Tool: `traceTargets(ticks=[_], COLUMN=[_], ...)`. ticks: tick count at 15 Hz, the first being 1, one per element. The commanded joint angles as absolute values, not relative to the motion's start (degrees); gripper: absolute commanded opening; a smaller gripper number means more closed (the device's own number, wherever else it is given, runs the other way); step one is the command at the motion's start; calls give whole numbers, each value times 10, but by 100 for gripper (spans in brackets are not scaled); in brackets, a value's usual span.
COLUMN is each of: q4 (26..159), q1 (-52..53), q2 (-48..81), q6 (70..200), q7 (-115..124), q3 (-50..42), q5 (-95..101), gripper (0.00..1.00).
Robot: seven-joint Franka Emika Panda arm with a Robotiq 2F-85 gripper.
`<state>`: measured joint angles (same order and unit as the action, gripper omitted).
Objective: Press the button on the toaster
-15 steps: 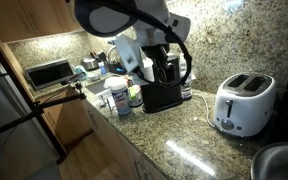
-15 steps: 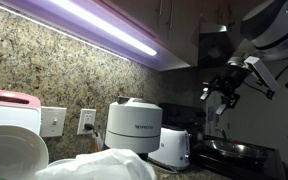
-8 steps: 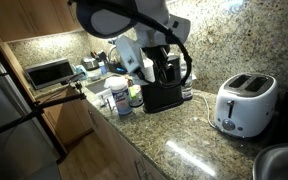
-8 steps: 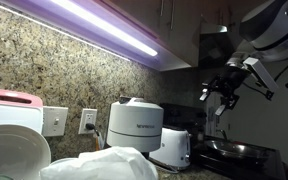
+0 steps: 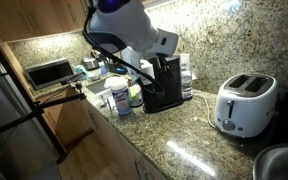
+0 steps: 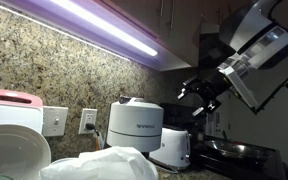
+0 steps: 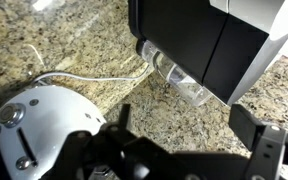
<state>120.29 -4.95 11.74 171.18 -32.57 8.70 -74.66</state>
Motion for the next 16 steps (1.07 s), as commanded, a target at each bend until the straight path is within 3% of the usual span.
traceTargets(ticks=[1,6,16], q4=[1119,1073,1048], q1=[-59,-48,-68], q2=[190,261,354], q6=[1765,1824,1840], q7=[-439,-451,-333], q3=[123,102,64], q5=[-909,-1000,-990], gripper=[100,100,100])
